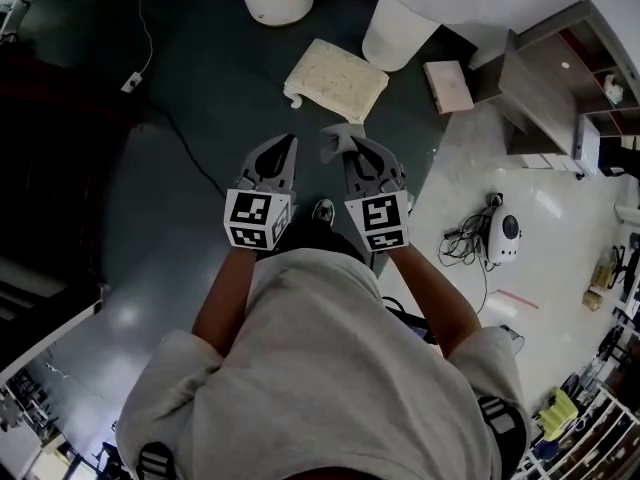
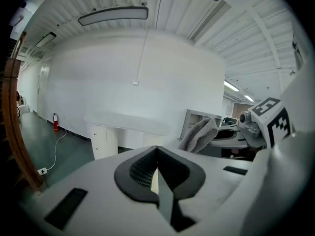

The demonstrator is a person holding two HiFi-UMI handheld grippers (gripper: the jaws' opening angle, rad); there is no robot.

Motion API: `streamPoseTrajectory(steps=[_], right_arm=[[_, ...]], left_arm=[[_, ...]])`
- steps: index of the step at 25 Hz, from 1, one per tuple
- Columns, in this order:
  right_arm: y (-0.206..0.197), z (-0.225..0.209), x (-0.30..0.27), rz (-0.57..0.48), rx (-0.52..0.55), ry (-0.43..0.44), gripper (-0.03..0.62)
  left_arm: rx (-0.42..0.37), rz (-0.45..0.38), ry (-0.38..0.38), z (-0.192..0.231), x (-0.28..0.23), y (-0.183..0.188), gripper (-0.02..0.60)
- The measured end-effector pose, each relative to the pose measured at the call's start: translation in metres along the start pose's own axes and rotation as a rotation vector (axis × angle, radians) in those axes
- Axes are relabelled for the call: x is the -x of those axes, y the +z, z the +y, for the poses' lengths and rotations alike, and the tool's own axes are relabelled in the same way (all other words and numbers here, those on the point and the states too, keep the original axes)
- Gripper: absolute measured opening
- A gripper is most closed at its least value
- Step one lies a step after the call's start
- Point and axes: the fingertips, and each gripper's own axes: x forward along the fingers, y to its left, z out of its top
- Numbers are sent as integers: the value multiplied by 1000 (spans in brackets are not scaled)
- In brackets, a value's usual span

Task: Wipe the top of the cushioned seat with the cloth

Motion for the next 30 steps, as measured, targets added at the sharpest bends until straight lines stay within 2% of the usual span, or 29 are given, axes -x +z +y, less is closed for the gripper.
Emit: streamPoseTrajectory(steps=[6, 11, 16, 19, 21, 23, 26, 28, 30], right_arm=[[-39, -53, -25, 98, -51, -59, 18], [-57, -90, -66, 173, -56, -106, 20], [-61, -112, -101, 299, -33, -64, 19], [-56, -136, -117, 358, -97, -43, 19], [-60, -145, -138, 390, -186, -41, 18], [-71, -158, -171, 402, -198, -40, 18], [-107, -193, -221, 425, -136, -62, 18], [-148, -211, -241, 471, -159, -64, 18], [-187, -217, -253, 524, -167, -26, 19]], left_arm=[[10, 83, -47, 3, -56, -16, 12], [24, 133, -124, 18, -120, -26, 12], [179, 201, -187, 38, -180, -48, 12], [166, 227, -232, 40, -212, -55, 12], [149, 238, -224, 50, -230, -64, 14], [172, 257, -210, 62, -256, -76, 14], [165, 289, -214, 73, -308, -95, 12], [130, 299, -216, 78, -339, -113, 12], [135, 305, -244, 78, -360, -134, 12]])
